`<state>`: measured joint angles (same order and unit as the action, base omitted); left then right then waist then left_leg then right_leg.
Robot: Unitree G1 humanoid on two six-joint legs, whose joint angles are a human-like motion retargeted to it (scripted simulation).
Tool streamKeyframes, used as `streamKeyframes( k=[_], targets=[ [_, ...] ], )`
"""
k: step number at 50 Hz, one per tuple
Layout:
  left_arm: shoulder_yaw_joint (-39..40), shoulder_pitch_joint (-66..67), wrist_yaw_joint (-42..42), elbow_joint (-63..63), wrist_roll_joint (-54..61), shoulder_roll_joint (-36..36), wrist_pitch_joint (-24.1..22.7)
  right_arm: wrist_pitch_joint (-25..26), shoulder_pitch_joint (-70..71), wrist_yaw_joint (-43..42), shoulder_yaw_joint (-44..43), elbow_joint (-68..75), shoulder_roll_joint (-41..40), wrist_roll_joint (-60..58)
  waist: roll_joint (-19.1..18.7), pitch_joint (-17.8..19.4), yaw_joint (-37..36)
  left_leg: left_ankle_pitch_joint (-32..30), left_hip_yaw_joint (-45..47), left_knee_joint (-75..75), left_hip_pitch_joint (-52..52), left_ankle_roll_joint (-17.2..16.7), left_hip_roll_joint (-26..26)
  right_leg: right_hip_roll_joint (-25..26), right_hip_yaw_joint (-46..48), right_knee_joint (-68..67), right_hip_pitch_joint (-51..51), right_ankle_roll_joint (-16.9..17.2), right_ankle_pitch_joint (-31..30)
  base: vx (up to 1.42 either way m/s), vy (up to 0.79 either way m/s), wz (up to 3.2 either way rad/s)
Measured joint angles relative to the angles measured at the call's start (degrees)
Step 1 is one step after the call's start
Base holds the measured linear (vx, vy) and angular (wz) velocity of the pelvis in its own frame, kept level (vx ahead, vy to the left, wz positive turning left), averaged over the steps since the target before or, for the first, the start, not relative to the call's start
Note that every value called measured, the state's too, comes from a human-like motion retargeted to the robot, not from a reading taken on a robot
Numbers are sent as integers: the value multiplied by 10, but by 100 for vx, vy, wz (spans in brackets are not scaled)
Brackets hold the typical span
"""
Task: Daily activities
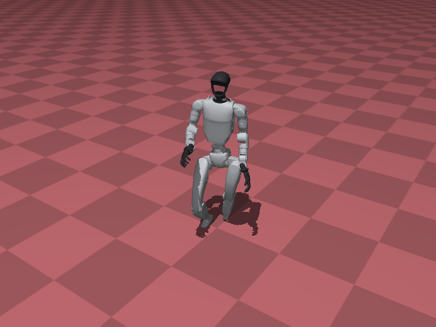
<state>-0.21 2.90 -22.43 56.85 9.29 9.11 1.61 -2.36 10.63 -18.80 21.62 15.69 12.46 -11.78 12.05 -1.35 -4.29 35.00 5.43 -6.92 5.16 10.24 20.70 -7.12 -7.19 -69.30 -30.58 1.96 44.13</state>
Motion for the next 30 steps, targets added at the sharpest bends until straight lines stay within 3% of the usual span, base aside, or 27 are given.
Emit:
streamKeyframes(
  k=[5, 11, 13, 20, 25, 30],
  targets=[
    [11, -13, -8, 27, 9, 9, -9, -16, 30, 1, 20, -57, -18, -13, 31, -9, 25, 23, 5, -61, -48, -1, 19, -22, -12, -68, -51, 3, -9, 0, -2, 23],
    [7, -58, -11, 37, 12, 20, -18, -22, 49, 25, 60, -55, -27, -37, 31, -37, 58, 36, 10, -78, -89, -10, 3, -1, 4, -89, -130, -14, -6, 7, -2, 5],
    [1, -80, -5, 34, 8, 22, -22, -23, 53, 37, 73, -9, -24, -47, 18, -60, 69, 8, 3, -17, -86, -15, -8, 20, 16, -66, -171, -18, -13, 14, -3, -1],
    [-50, -129, 13, -43, -19, 20, -45, 6, -4, 57, 74, 200, 14, -77, 11, -82, 95, -37, -7, 85, -48, -35, -9, 55, 27, 40, -239, -2, -16, 17, -2, 9],
    [-85, -150, 15, -156, -28, 11, -58, 18, -49, 45, 12, 357, 65, -73, -17, -97, 95, -17, -20, 81, -49, -41, -28, 79, 57, 166, -252, 6, -28, 25, 2, 14],
    [-82, -149, 20, -229, -20, 6, -73, 37, -114, 32, -54, 441, 108, -54, -7, -112, 95, -33, -17, 85, -18, -57, -13, 62, 65, 184, -255, -1, -24, 30, 2, 9]
  ],
)
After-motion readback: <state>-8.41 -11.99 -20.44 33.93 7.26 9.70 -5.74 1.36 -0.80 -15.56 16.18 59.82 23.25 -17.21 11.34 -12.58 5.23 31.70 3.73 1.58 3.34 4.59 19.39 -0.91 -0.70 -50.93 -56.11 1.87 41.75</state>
